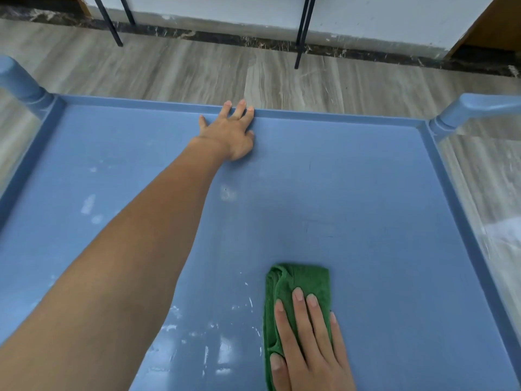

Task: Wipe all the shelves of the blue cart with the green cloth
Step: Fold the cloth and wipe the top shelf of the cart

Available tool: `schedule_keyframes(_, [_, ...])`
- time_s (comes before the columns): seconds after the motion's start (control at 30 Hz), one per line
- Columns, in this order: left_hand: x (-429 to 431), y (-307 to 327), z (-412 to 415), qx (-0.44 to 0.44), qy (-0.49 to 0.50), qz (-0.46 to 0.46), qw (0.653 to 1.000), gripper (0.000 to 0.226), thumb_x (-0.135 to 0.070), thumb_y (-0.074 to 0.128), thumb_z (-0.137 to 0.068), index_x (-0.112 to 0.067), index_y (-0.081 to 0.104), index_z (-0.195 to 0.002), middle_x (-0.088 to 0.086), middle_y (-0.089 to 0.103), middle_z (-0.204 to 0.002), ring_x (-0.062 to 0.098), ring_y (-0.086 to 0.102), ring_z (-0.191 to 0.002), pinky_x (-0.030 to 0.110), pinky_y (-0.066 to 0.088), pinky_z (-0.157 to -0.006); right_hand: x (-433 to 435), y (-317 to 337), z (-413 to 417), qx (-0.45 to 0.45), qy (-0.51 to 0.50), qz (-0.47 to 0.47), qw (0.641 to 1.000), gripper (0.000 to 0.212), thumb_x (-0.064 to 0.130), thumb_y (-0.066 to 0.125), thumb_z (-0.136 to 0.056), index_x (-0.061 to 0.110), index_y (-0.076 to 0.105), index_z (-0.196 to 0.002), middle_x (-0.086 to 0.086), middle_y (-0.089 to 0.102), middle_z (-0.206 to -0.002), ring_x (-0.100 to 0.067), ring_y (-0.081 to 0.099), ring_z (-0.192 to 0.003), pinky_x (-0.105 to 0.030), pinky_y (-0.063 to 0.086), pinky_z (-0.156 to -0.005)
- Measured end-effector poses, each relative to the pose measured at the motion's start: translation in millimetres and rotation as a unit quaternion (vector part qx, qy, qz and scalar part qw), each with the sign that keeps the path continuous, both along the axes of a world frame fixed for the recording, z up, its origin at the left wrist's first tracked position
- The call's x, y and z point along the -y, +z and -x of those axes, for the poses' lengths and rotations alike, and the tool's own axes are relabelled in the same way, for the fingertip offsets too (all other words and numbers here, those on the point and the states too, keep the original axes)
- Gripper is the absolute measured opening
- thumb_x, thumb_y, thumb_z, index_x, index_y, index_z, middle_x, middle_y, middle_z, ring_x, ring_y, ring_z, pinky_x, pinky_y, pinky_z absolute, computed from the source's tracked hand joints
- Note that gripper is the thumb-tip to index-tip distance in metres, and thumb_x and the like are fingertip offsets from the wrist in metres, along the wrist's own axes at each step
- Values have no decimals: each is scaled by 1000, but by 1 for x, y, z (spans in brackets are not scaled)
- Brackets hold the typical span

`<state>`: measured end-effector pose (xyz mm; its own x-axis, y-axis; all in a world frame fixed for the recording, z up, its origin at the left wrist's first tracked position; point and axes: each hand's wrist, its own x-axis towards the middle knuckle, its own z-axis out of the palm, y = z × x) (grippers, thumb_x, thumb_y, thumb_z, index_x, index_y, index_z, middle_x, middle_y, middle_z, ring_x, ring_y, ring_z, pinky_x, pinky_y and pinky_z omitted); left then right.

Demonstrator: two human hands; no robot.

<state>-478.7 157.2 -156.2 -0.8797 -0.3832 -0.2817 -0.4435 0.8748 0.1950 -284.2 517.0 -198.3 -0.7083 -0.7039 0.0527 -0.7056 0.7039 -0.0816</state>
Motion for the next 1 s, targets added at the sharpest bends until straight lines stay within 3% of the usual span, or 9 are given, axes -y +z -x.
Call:
schedule_keyframes(0.17, [18, 6, -2, 5, -33, 30, 999, 61, -36, 27, -107, -30, 3, -162, -11, -1, -171, 18, -1, -157, 69, 2, -120, 20, 3, 24, 13, 15, 22, 1000, 55, 39, 27, -94, 22, 60, -134, -10, 49, -146, -26, 41, -137, -52, 38, -101])
schedule_keyframes(0.3, [50, 7, -13, 10, 27, 30, 999, 60, -41, 28, -107, -28, 6, -161, -6, 5, -171, 27, 3, -157, 70, 6, -120, 51, 10, 59, 67, 47, 35, 996, 57, 39, 28, -99, 20, 35, -152, -9, 25, -162, -27, 22, -150, -52, 27, -112])
schedule_keyframes(0.4, [64, 5, -22, 1, 14, 26, 1000, 58, -41, 27, -106, -27, 11, -160, -8, 12, -169, 24, 7, -156, 69, 10, -119, 90, 13, 100, 71, 45, 11, 996, 60, 39, 28, -100, 21, 21, -157, -7, 9, -166, -25, 6, -153, -53, 19, -119])
schedule_keyframes(0.53, [65, 6, -26, 2, 5, 14, 1000, 61, -39, 27, -106, -26, 5, -161, -10, 6, -170, 22, 0, -157, 69, 7, -120, 153, 7, 160, 72, 17, 1, 997, 61, 44, 18, -100, 26, 10, -158, -2, -5, -166, -20, -8, -153, -50, 8, -122])
schedule_keyframes(0.77, [57, 3, -31, 20, 8, 16, 1000, 62, -36, 24, -107, -25, 0, -162, -14, -5, -170, 25, -8, -157, 71, 4, -119, 232, 3, 242, 84, -4, 16, 996, 58, 42, 23, -102, 30, 9, -157, 2, -4, -167, -17, -7, -152, -46, 1, -123])
schedule_keyframes(1.0, [59, 6, -32, 35, 0, 17, 999, 61, -33, 21, -106, -26, -1, -162, -15, -7, -170, 24, -9, -157, 73, 4, -118, 218, 6, 217, 71, 9, 20, 997, 57, 38, 24, -103, 26, 12, -158, 2, 0, -167, -18, -4, -153, -45, 6, -123])
